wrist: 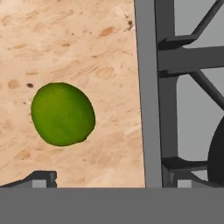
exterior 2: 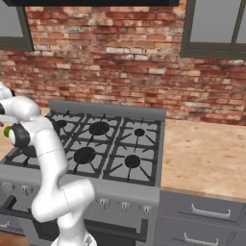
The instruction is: Turn on the burner for the pot on the stove. Wait thirty seconds for the pot to heat up. Then add the lime to the pot.
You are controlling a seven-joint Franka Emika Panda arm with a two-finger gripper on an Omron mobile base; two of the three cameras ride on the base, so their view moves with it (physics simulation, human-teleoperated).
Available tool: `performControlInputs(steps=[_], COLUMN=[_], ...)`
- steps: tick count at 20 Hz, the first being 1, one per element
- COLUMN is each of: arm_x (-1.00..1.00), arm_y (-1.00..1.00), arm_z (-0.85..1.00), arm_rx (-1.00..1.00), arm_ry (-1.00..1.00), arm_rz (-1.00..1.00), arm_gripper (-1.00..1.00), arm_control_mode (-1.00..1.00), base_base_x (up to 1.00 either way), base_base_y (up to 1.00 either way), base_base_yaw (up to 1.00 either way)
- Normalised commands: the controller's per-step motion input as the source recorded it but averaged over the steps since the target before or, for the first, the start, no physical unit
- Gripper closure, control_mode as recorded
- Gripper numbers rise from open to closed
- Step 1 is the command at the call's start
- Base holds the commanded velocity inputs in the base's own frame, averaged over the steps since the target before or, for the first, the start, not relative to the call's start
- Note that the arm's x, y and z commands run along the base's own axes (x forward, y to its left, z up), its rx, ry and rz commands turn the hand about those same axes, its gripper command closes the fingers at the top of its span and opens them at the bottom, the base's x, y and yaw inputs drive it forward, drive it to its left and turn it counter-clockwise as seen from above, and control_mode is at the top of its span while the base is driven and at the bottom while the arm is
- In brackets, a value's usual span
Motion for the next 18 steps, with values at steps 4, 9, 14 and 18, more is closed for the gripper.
performControlInputs(steps=[4,9,14,18], arm_x=[0.29,0.27,0.07,0.09], arm_y=[0.27,0.30,0.17,0.07], arm_z=[-0.06,-0.08,-0.02,-0.01], arm_rx=[0.00,0.00,0.00,0.00], arm_ry=[0.00,0.00,0.01,0.00], arm_rz=[-0.01,-0.02,-0.02,-0.05], arm_gripper=[-1.00,-1.00,-1.00,-1.00], arm_control_mode=[-1.00,-1.00,-1.00,-1.00], base_base_x=[0.00,0.00,0.00,0.00], base_base_y=[0.00,0.00,0.00,0.00], base_base_yaw=[0.00,0.00,0.00,0.00])
